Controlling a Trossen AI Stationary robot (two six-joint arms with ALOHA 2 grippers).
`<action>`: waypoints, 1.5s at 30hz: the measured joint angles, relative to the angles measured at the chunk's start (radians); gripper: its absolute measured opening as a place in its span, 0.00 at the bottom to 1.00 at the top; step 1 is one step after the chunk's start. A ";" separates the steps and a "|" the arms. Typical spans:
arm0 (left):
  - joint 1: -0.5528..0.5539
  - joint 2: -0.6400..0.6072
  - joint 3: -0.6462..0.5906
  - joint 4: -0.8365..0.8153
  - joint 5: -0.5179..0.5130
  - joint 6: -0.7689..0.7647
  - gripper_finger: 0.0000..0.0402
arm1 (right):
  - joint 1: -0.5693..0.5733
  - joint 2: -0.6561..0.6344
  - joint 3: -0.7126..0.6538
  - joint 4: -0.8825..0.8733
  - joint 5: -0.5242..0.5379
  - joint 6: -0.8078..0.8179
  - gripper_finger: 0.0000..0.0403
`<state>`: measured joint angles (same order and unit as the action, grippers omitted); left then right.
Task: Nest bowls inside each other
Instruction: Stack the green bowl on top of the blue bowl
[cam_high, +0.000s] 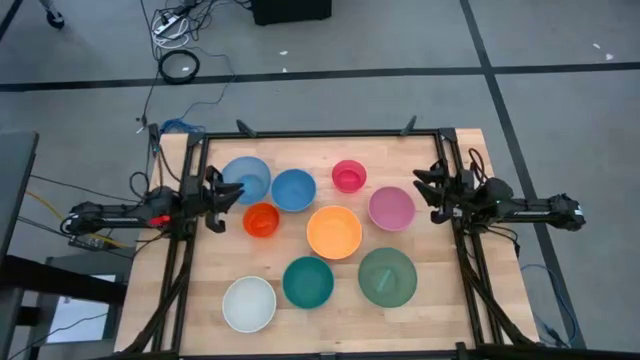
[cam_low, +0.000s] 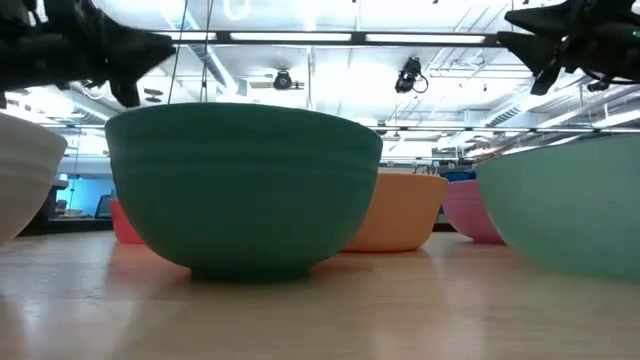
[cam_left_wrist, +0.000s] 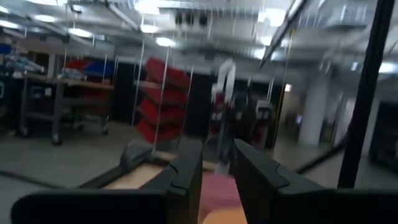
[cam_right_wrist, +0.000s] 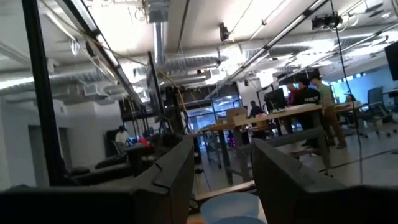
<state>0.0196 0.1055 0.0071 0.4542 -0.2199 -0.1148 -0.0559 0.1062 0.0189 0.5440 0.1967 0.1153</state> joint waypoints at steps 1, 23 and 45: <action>0.000 0.000 0.000 0.024 0.000 -0.001 0.24 | 0.000 0.000 0.000 0.000 0.000 -0.014 0.37; -0.002 0.614 0.643 -0.859 -0.180 0.110 0.24 | 0.016 0.552 0.685 -0.953 0.209 0.067 0.30; -0.071 1.065 0.984 -1.647 -0.126 0.026 0.24 | 0.538 1.077 1.149 -1.849 0.131 0.900 0.25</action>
<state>-0.0512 1.1706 0.9912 -1.1932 -0.3455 -0.0886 0.4824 1.1829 1.1679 -1.3054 0.3276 1.0156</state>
